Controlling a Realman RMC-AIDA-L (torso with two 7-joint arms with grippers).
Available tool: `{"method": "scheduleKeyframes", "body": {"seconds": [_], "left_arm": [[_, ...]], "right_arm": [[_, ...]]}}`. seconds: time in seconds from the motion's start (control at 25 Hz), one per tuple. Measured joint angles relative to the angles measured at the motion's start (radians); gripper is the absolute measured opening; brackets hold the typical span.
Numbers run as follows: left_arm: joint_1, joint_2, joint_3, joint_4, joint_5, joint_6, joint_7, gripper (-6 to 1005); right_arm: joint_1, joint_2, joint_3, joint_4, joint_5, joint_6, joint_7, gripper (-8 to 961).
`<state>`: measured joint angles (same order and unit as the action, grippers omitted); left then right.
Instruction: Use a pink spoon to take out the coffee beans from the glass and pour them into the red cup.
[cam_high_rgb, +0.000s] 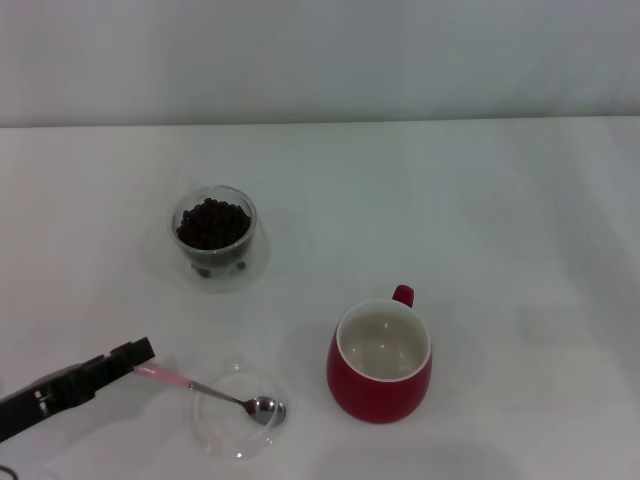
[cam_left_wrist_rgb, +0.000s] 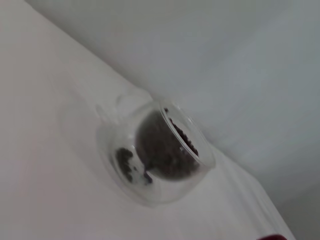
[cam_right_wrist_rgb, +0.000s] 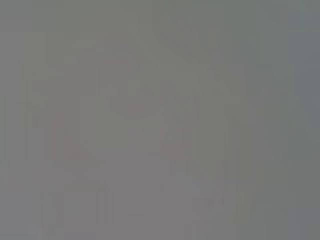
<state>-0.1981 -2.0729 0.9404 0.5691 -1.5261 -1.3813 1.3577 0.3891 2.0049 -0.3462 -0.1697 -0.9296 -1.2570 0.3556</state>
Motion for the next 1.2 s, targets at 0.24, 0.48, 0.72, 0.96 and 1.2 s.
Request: {"method": "scheduleKeyframes", "body": {"seconds": [0.24,0.48,0.72,0.96,1.2], "left_arm": [[0.025,0.0,-0.06,0.006,-0.001,-0.009,0.04,410],[0.032,0.0,-0.129,0.007,-0.001,-0.018,0.143,626],[0.055,-0.003,-0.24,-0.016,-0.057,-0.022,0.355,670],[0.06,-0.003,-0.254,-0.104,-0.181,-0.017,0.642,672],[0.07,-0.002,-0.292,-0.172,-0.32,0.018,0.891,673]], "right_arm": [[0.002,-0.002,-0.002,-0.001,-0.002,-0.002,0.0,686],[0.002,-0.001,-0.006,-0.001,-0.006,-0.002,-0.002,686],[-0.002,0.0,-0.063,0.0,-0.008,-0.035,-0.006,686],[-0.008,0.002,-0.135,0.012,-0.008,-0.111,-0.006,686],[-0.009,0.003,-0.195,0.073,-0.008,-0.218,-0.032,686]]}}
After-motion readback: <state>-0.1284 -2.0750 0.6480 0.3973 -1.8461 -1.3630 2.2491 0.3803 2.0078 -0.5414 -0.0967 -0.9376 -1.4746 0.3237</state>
